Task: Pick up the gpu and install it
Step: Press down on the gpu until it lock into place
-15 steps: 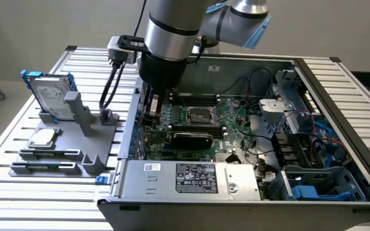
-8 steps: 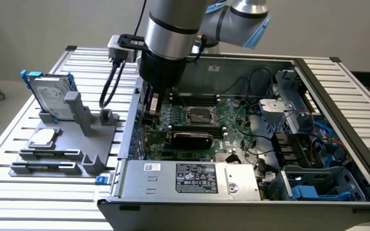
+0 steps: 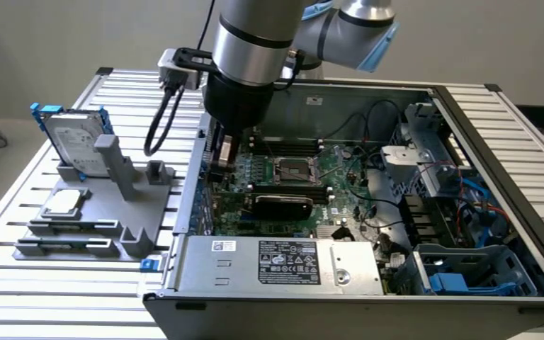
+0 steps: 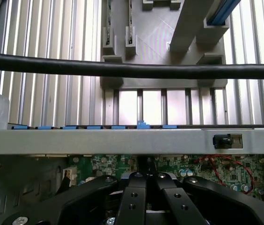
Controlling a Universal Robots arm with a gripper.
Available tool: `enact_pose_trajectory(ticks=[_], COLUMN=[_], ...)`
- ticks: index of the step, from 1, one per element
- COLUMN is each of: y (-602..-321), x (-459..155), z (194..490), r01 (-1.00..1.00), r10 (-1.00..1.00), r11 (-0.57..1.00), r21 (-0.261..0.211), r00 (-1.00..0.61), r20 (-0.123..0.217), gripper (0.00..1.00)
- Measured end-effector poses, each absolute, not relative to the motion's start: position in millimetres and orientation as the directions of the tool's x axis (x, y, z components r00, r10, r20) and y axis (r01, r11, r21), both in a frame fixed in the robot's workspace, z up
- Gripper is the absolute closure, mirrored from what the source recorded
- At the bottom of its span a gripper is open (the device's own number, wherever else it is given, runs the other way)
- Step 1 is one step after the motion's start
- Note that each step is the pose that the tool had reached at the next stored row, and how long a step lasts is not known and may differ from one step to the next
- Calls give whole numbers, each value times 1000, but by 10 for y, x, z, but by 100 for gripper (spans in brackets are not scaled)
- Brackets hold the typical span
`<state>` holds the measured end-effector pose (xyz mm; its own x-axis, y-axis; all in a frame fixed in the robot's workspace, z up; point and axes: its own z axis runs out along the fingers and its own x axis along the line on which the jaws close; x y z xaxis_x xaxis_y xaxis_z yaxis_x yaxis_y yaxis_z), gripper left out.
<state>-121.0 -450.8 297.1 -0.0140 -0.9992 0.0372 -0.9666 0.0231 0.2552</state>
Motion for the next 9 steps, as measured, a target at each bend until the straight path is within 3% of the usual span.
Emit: enact_pose_trajectory(ticks=[9], y=[-4503], x=[-1208], z=[2972], r01=[-966], r10=[-998], r11=[47], r21=[256], r00=[-38], r20=[43], gripper=[89])
